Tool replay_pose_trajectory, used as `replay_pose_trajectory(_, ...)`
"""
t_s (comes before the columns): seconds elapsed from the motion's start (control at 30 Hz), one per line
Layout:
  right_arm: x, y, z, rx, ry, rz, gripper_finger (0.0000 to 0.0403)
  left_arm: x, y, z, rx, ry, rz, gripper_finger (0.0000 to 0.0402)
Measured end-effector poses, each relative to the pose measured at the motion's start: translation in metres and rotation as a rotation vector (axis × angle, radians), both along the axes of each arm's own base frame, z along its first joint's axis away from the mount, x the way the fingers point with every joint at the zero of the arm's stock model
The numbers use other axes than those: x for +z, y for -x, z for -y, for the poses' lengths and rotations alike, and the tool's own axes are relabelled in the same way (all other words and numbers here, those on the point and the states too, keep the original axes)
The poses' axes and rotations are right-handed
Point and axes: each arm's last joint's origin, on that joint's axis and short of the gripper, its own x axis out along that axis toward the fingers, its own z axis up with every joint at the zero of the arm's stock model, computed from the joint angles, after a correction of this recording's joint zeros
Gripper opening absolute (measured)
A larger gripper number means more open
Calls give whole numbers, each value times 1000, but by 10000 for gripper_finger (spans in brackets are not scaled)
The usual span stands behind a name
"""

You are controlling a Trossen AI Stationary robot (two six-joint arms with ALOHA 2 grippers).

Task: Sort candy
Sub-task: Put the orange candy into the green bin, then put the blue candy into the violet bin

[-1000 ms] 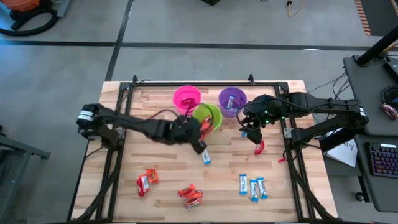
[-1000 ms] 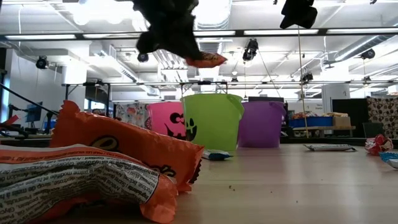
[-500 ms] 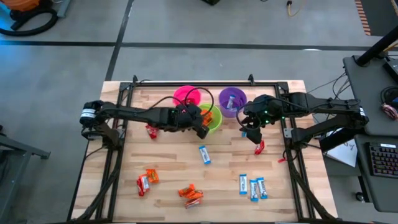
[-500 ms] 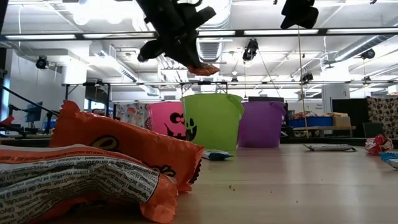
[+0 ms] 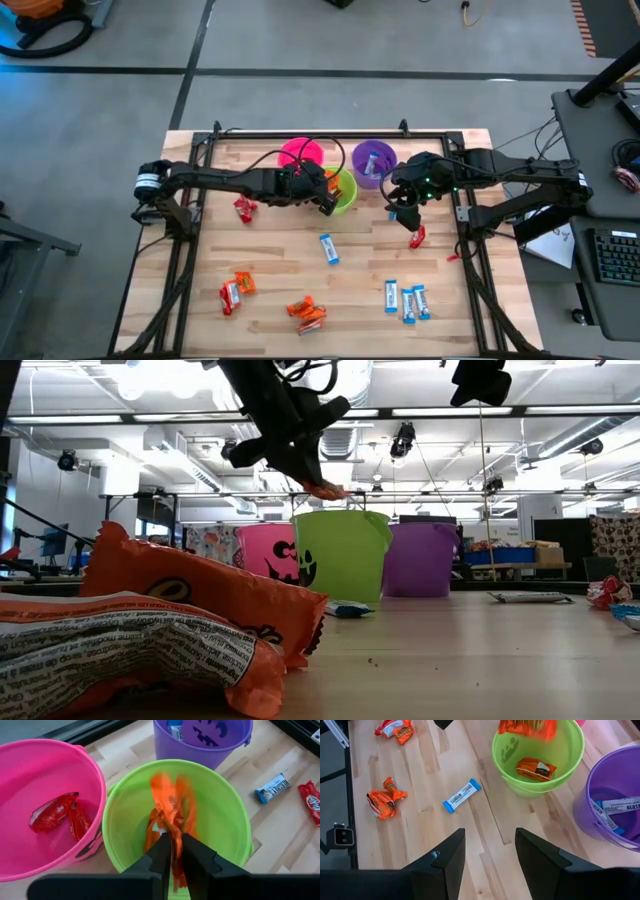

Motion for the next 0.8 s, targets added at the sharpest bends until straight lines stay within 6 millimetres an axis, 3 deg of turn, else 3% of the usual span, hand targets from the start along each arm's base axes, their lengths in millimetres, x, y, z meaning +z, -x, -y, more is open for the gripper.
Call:
replay_pose_trajectory(0.3, 0, 0, 0, -14, -11, -4, 164, 1, 0, 0, 0, 1, -8, 75)
replay_pose_trajectory(0.53, -7, 5, 0, -11, -8, -80, 164, 25, -4, 5, -65, -21, -4, 84)
replay_pose_trajectory(0.63, -19, 7, 4, -29, -14, -140, 164, 42, -6, 9, -112, -39, 7, 80)
replay_pose_trajectory(0.8, -57, 4, 11, -83, 10, -319, 164, 71, -6, 19, -230, -109, 19, 79)
